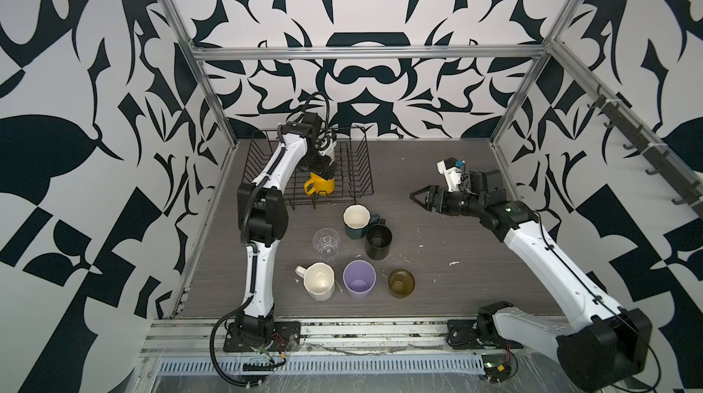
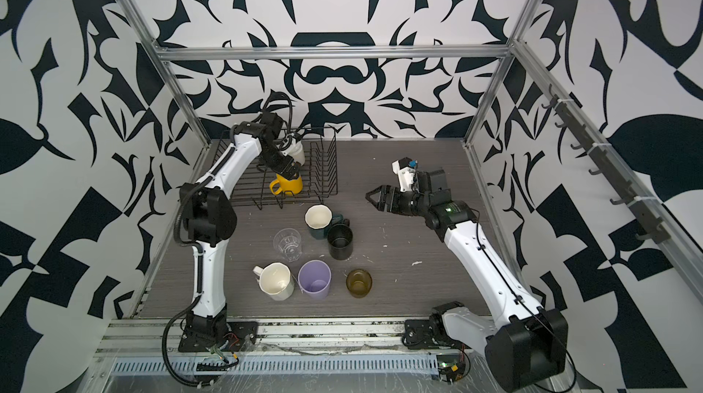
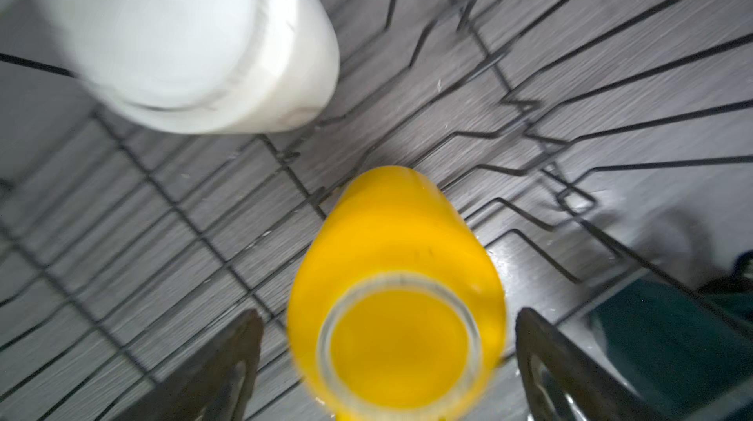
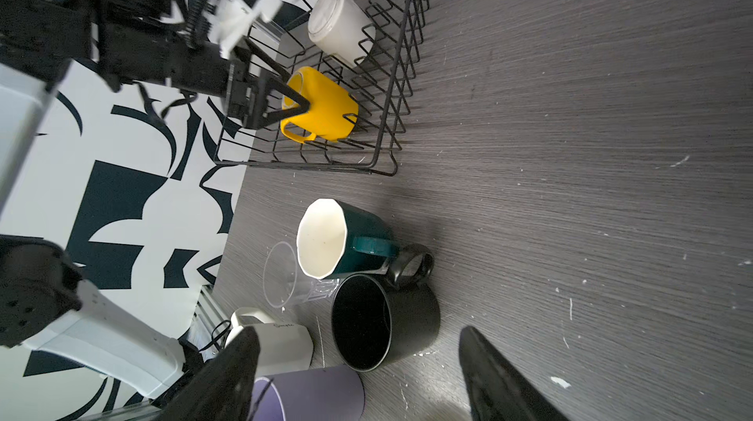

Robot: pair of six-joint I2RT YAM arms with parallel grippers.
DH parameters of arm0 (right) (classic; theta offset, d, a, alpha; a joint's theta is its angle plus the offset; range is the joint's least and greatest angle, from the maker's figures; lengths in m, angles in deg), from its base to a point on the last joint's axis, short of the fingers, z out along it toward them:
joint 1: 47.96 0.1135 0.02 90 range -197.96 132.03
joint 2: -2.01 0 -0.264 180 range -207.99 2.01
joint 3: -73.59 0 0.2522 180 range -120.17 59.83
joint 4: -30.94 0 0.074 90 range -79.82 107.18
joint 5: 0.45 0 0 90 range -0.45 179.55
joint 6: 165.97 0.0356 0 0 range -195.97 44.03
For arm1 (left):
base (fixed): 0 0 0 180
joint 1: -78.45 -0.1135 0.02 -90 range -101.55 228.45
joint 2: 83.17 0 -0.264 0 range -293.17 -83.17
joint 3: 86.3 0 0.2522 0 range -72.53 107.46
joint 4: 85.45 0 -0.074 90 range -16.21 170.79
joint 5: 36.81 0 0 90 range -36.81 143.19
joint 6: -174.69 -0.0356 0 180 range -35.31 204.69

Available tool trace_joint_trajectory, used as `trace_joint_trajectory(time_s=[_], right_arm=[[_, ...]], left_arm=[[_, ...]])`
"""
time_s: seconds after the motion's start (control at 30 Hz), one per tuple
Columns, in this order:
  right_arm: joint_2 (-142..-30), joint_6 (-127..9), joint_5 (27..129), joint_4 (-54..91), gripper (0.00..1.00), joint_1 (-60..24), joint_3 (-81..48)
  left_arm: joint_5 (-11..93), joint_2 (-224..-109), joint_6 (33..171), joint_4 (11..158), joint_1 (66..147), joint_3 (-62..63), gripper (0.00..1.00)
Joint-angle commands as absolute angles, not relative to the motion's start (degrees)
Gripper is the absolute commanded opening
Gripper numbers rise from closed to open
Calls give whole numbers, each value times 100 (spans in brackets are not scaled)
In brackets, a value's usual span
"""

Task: Load cups into a dish rack
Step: Place the cup on the dish rack, then pick up the cup from the center of the table.

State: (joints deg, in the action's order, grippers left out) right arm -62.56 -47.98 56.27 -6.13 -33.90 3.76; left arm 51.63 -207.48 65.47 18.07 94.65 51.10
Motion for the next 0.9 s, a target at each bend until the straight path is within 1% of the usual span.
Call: trace_joint_trajectory(time_s=[0.0, 0.13, 0.23, 0.3, 0.37, 0.4, 0.6, 0.77, 0.87], right_arm=[[-6263, -5063, 5961, -834, 78, -3403, 133], [-6288, -5249, 6214, -1120, 77, -3391, 16], [-6267, -5334, 6398, -1262, 76, -3365, -1], [-6259, -5377, 6556, -1338, 75, -3302, -1], [-6284, -5435, 6708, -1425, 74, -3169, -18], [-6309, -5479, 6841, -1496, 74, -3075, -44], [-6292, -5683, 7724, -2152, 71, -2248, -85], [-6086, -5611, 8251, -2710, 69, -1669, 153], [-5959, -5466, 8338, -2944, 67, -1400, 355]], left_arm=[[5023, -19786, 6765, 2546, 9476, 4789, 99], [5453, -18718, 7082, 3925, 9479, 3814, 99], [5648, -17697, 7317, 5726, 9471, 2474, 99], [5715, -17024, 7377, 7117, 9471, 1356, 99], [5652, -16598, 7557, 8048, 9462, 634, 99], [5659, -16493, 7735, 8239, 9462, 486, 99], [5702, -16500, 8325, 7055, 9471, 973, 99], [5693, -16157, 8760, 7397, 9460, 370, 99], [5797, -16057, 8970, 7401, 9462, 160, 99]])
